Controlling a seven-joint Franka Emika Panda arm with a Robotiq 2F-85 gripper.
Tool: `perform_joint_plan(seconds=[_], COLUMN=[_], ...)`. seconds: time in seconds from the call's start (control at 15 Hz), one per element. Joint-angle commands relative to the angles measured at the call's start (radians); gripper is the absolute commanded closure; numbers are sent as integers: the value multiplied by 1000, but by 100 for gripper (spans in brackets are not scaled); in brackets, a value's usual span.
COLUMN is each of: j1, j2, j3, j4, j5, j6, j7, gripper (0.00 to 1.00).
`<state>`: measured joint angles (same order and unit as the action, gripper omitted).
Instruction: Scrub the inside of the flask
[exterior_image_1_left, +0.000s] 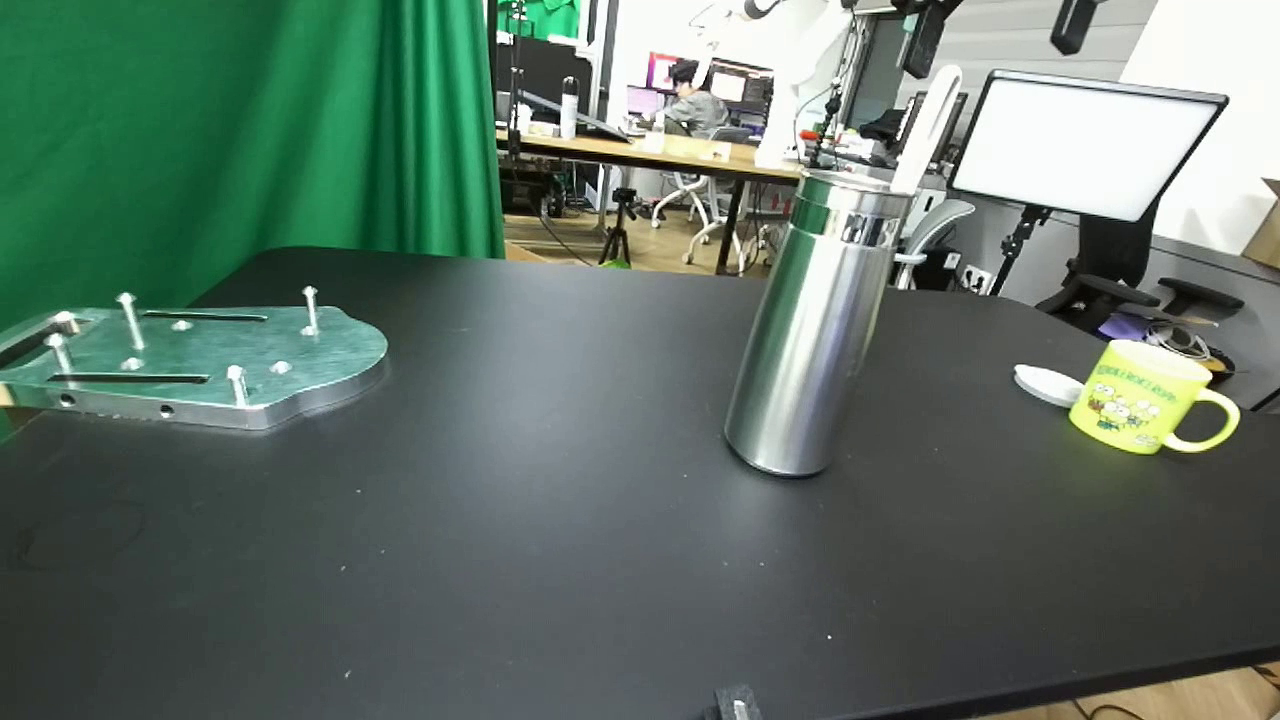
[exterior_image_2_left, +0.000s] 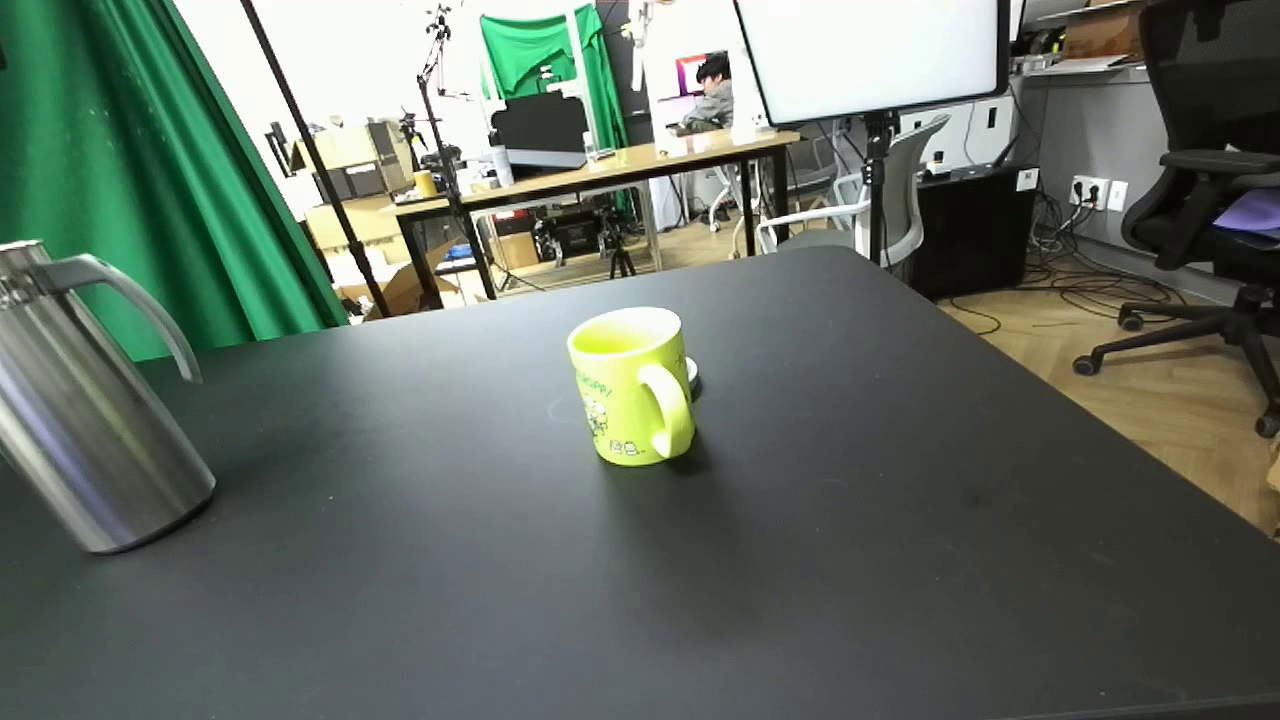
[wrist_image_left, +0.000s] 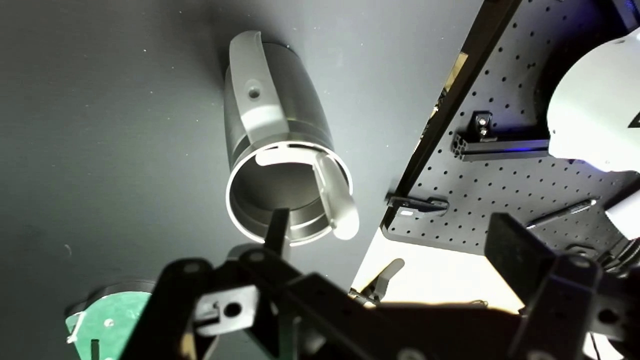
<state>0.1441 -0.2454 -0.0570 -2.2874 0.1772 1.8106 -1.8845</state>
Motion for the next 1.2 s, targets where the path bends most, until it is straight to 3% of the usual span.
perform_joint_plan(seconds=[0.0,0.33,0.73,0.8,0.87,1.13], j1=[-12,-5,-2,-3,-4,-6], j2=[-14,-18,-7,-6,-5,-1], j3=[20,24,29,32,36,47], j4=[-24,-76,-94,-96,-99,-86], j5=[-5,28,55,50,42,25], j6=[73,236,236,242,246,228], j7=[-63,-151,-212,-212,-211,-192], gripper=[0,0,0,25,27,55])
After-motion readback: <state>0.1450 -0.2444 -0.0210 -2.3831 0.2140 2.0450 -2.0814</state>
